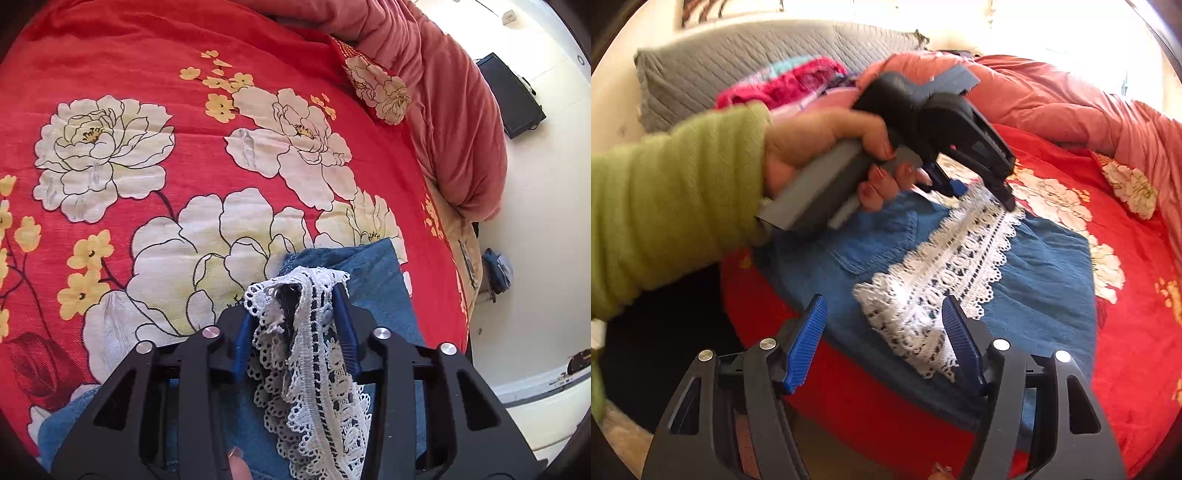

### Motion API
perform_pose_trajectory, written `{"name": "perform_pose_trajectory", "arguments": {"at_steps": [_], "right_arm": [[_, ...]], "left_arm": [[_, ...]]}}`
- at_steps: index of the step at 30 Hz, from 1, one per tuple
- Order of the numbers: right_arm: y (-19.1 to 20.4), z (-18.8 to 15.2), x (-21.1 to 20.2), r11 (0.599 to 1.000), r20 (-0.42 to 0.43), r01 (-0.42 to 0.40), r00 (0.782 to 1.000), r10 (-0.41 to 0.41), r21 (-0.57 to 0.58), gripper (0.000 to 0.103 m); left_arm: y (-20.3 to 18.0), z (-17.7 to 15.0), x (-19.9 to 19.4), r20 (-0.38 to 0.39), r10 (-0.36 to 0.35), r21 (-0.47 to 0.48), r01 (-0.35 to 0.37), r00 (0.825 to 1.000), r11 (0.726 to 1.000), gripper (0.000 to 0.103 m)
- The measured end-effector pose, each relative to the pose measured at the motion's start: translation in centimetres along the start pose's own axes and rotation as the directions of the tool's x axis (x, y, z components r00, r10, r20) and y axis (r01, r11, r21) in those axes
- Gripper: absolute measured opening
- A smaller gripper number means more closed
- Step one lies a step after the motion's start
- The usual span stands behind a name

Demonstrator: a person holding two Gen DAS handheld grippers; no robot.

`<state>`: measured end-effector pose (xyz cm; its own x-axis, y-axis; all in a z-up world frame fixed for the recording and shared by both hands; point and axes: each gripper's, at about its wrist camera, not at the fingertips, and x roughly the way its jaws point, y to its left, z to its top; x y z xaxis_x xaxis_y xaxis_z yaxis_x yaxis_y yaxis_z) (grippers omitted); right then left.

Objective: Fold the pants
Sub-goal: 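Lift and fold the lace edge over the denim with both tools, then open both tools and release the lace strip onto the denim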

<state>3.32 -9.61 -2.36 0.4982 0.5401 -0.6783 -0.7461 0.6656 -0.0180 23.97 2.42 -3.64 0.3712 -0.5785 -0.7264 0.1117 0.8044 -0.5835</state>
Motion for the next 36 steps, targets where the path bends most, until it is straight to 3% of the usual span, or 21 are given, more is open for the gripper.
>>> {"name": "perform_pose_trajectory", "arguments": {"at_steps": [2,3,4,5,9,12,15,19,22,25,27,30,32,36], "right_arm": [[-0.4,0.1,1.3,0.999,-0.036,0.049,0.998,-0.048,0.016,0.046],[-0.7,0.0,1.5,0.998,-0.039,0.054,0.998,-0.053,0.022,0.036],[-0.9,0.0,1.7,0.998,-0.04,0.059,0.997,-0.058,0.026,0.019],[-1.1,0.0,1.7,0.999,-0.037,0.041,0.999,-0.04,0.033,0.015],[-2.8,-0.1,-0.2,0.991,0.036,-0.077,0.997,0.074,0.11,0.015],[-2.5,-0.2,0.1,0.987,0.031,-0.124,0.992,0.122,0.104,0.016],[-1.6,-0.3,1.4,0.989,-0.014,-0.124,0.992,0.125,0.077,0.024],[-1.0,-0.2,1.2,0.987,-0.007,-0.153,0.988,0.154,0.055,0.04],[-0.8,-0.2,-0.3,0.975,0.041,-0.213,0.977,0.211,0.06,0.046],[-1.9,0.1,-2.7,0.958,0.145,-0.27,0.956,0.256,0.093,0.052],[-2.8,0.0,-3.9,0.961,0.194,-0.251,0.955,0.226,0.116,0.052],[-4.3,0.1,-4.7,0.989,0.191,-0.083,0.98,0.059,0.125,0.052],[-5.5,-0.1,-4.4,0.987,0.146,0.012,0.989,-0.036,0.157,0.052],[-7.6,-0.8,-3.3,0.963,0.075,0.022,0.996,-0.044,0.27,0.052]], "left_arm": [[-0.1,0.0,0.0,0.0,0.007,0.002,-0.007,1.0,1.0,0.025],[-0.1,-0.1,-0.1,0.002,0.009,0.001,-0.009,1.0,1.0,0.022],[-0.2,-0.1,-0.2,0.003,0.007,-0.001,-0.007,1.0,1.0,0.02],[-0.3,-0.1,-0.5,0.006,0.006,-0.001,-0.006,1.0,1.0,0.019],[-0.9,-0.5,-2.5,0.037,-0.009,0.022,0.008,0.999,1.0,0.017],[-0.4,-0.9,-3.0,0.027,0.05,0.016,-0.051,0.998,0.999,0.017],[0.6,-1.1,-2.1,0.001,0.081,-0.008,-0.081,0.997,0.997,0.017],[1.3,-1.1,-1.0,-0.005,0.106,-0.009,-0.106,0.994,0.994,0.028],[1.5,-1.0,-1.5,0.01,0.102,-0.019,-0.102,0.995,0.995,0.033],[1.4,-0.8,-2.8,0.056,0.12,-0.022,-0.119,0.991,0.993,0.034],[1.1,-0.8,-4.0,0.095,0.134,-0.019,-0.132,0.986,0.991,0.034],[-0.2,-1.2,-5.8,0.152,0.139,0.007,-0.141,0.979,0.99,0.035],[-1.6,-2.0,-6.6,0.179,0.129,0.042,-0.138,0.975,0.99,0.037],[-4.4,-4.2,-6.9,0.202,0.127,0.127,-0.155,0.971,0.98,0.038]]}}
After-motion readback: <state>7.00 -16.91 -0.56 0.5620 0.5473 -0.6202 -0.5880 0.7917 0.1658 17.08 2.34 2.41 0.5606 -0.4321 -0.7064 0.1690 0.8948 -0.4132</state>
